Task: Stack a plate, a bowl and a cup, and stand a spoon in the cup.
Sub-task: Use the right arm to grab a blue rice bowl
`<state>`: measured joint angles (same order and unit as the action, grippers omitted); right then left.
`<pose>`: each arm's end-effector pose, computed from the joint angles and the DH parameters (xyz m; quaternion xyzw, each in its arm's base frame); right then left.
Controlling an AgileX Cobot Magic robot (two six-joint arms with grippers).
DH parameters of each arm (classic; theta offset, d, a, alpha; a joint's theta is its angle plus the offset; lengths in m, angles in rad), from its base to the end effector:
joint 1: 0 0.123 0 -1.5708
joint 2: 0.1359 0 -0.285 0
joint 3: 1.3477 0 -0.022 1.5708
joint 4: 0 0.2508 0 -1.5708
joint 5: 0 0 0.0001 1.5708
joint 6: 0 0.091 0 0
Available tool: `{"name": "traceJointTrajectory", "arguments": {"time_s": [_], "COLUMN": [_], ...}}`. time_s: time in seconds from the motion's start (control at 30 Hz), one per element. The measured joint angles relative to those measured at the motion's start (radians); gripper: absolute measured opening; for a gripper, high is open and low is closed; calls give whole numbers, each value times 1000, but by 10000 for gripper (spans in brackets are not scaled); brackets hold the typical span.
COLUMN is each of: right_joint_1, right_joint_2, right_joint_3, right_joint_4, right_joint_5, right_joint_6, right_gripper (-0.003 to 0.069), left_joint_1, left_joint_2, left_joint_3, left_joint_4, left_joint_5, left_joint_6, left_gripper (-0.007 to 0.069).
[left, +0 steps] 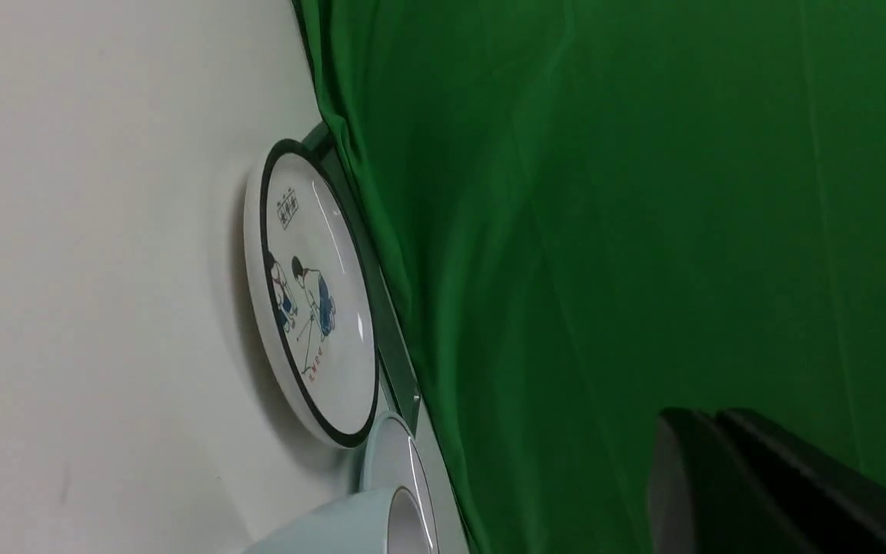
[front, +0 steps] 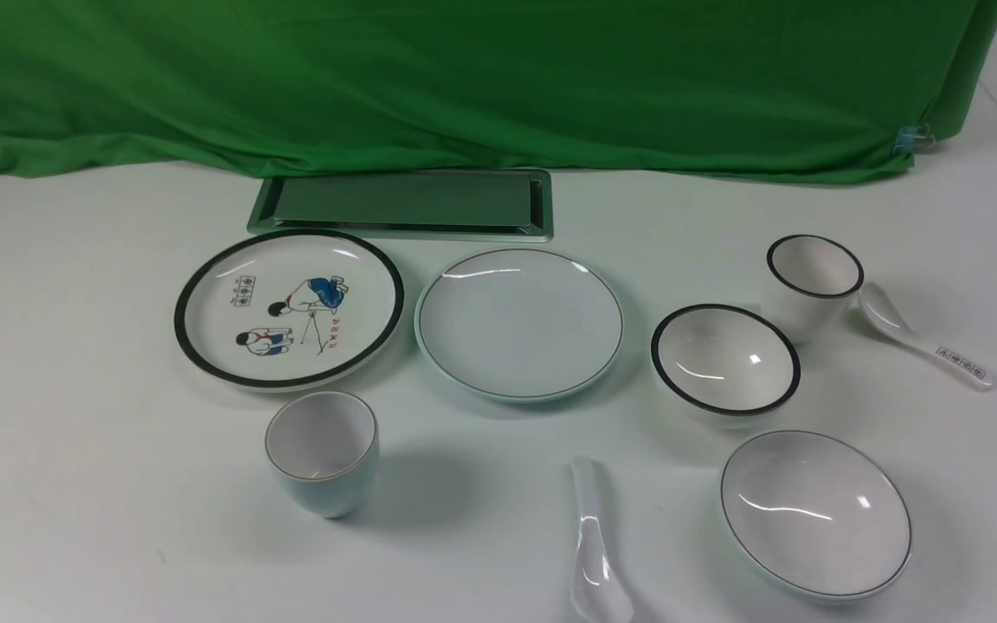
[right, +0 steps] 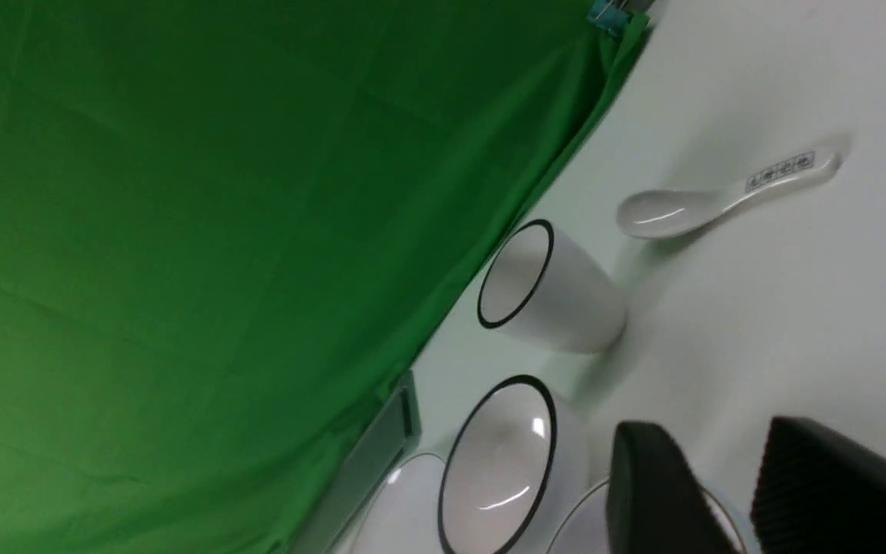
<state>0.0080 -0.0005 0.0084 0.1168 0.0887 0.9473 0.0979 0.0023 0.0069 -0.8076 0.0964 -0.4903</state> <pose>0.0569 0.0014 0.2024 0.3546 0.6154 0.3626 0.6034 0.0572 -0.0008 0.2047 -0.4320 0.5548 -0.4208 0.5732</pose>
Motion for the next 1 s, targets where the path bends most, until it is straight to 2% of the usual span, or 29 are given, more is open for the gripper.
{"name": "traceJointTrajectory", "arguments": {"time_s": [0.2,0.3,0.33,0.37,0.43,0.47,0.5,0.53,0.6,0.63,0.67,0.77,0.8,0.87,1.0], "right_joint_1": [0,21,38,42,87,103,103,127,155,161,182,214,214,230,250], "right_joint_2": [0,0,0,0,34,58,65,133,244,256,369,551,564,724,910], "right_joint_3": [0,0,-1,-1,-60,-89,-97,-163,-259,-269,-372,-544,-556,-713,-844], "right_joint_4": [-17,-21,-21,-21,-22,-22,-22,-22,-22,-22,-23,-24,-24,-24,-19], "right_joint_5": [-3,-51,-59,-59,-35,-27,-25,-15,11,16,73,227,241,422,646], "right_joint_6": [-4,-83,-155,-155,-345,-406,-422,-546,-698,-713,-842,-1008,-1018,-1123,-1198], "right_gripper": [242,242,241,241,182,148,139,65,25,23,15,13,13,13,13], "left_joint_1": [0,0,0,0,0,0,0,0,0,0,0,0,0,0,-18], "left_joint_2": [0,-1,-1,-2,43,91,102,209,357,372,499,686,698,851,1035], "left_joint_3": [0,-72,-126,-137,-284,-341,-341,-427,-525,-545,-625,-780,-780,-905,-1000], "left_joint_4": [16,54,86,93,203,255,255,328,387,395,417,484,484,538,547], "left_joint_5": [-1,35,65,71,183,244,244,349,475,499,591,749,760,878,943], "left_joint_6": [-3,68,128,137,230,262,268,326,430,442,549,657,660,664,664], "left_gripper": [-29,-29,-29,-29,-29,-29,-29,-29,-29,-29,-29,-28,-28,-18,34]}}
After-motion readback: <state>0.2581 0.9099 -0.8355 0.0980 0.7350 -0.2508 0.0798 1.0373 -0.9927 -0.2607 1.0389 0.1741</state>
